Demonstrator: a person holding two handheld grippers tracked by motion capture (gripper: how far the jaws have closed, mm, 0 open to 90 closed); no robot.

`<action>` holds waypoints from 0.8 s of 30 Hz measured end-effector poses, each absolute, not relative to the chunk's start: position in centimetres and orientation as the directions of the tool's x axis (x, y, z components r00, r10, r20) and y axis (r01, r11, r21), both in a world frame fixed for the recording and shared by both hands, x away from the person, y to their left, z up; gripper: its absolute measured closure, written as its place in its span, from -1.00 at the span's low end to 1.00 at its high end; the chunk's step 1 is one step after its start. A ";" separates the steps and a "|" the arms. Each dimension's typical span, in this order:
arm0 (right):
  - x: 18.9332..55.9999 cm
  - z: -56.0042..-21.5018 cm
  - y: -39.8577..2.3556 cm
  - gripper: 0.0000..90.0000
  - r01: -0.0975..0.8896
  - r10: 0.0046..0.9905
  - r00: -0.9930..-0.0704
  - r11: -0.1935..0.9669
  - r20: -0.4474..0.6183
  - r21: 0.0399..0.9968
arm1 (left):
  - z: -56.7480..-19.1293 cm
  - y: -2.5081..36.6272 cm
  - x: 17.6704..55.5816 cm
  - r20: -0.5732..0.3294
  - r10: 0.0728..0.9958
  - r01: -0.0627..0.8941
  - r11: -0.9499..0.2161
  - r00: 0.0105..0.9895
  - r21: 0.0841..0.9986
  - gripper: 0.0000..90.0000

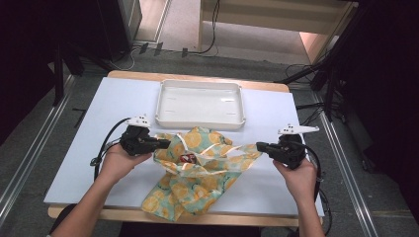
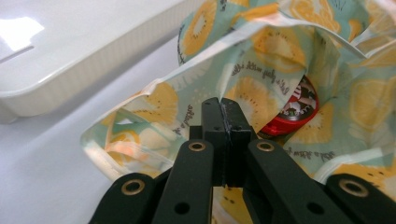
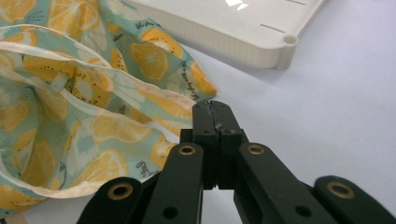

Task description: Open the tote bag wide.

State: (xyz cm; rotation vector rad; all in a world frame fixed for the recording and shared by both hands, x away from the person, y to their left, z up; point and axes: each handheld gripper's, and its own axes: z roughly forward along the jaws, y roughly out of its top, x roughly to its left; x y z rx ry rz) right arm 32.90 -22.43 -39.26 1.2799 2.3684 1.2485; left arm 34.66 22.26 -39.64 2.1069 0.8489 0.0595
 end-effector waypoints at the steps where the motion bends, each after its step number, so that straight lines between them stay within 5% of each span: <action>1: 32.9 -39.3 -22.6 1.00 0.611 0.760 -0.612 0.277 0.220 0.742 | -39.4 22.6 34.7 -0.245 0.596 0.553 -0.411 0.764 0.725 1.00; 24: 32.9 -42.3 -27.4 1.00 0.687 0.828 -0.502 0.205 0.251 0.697 | -39.6 25.8 37.5 -0.261 0.727 0.612 -0.269 0.635 0.744 1.00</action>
